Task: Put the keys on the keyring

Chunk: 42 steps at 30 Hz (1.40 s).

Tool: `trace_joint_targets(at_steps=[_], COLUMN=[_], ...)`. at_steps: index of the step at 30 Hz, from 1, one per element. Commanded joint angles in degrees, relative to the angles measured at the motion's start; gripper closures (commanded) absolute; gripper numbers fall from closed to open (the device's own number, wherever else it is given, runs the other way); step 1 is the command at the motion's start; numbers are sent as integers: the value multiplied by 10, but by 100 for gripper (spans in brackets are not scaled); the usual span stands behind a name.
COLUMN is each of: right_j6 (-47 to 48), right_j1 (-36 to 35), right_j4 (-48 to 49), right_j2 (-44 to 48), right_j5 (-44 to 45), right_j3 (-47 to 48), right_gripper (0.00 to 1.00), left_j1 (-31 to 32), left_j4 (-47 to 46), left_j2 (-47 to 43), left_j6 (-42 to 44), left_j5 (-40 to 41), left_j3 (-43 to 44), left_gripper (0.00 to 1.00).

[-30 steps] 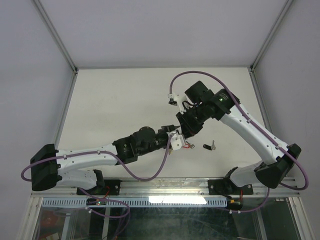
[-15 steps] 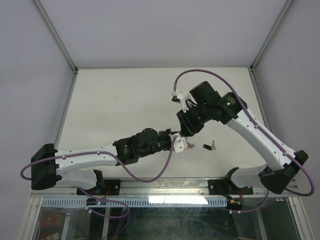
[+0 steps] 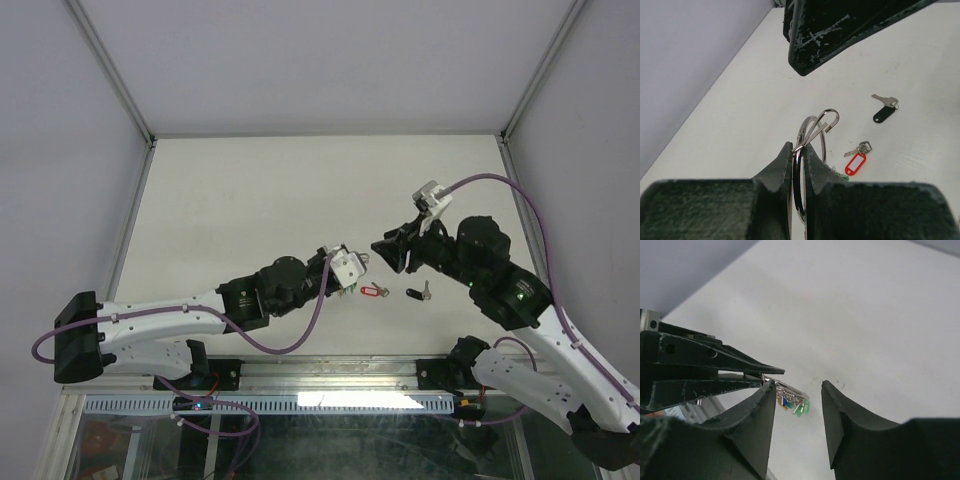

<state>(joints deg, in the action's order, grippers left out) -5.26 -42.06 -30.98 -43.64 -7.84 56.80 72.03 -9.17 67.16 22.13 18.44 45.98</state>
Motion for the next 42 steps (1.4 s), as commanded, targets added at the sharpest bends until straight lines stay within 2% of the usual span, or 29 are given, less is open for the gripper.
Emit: trace_joint_targets(at_steps=[1,10,14,32,38,42], right_j6=[-75,-115,-117,-134,-139,-139], right_j1=[1,1,1,1,1,1], right_j4=[222,241,237,257,262,260], right_j2=[33,10,8,-21,-27,-29], right_j5=[7,-68,-75,-135,-135,-137], right_j3=[-56,-70,-73,-73,-74,-74], right_gripper=[56,56,57,67,76,86], left_j1=[3,3,3,3,3,3], left_j4=[-61,-82,-93,-99,-99,-99], left_j2=[-25,-42,-54,-56,-56,-59], left_j6=[-64,-113,-130,-136,-135,-135], left_j5=[44,93,105,106,105,106], left_j3=[1,-2,-6,-6,-5,-7], left_gripper=[100,100,100,100,100,100])
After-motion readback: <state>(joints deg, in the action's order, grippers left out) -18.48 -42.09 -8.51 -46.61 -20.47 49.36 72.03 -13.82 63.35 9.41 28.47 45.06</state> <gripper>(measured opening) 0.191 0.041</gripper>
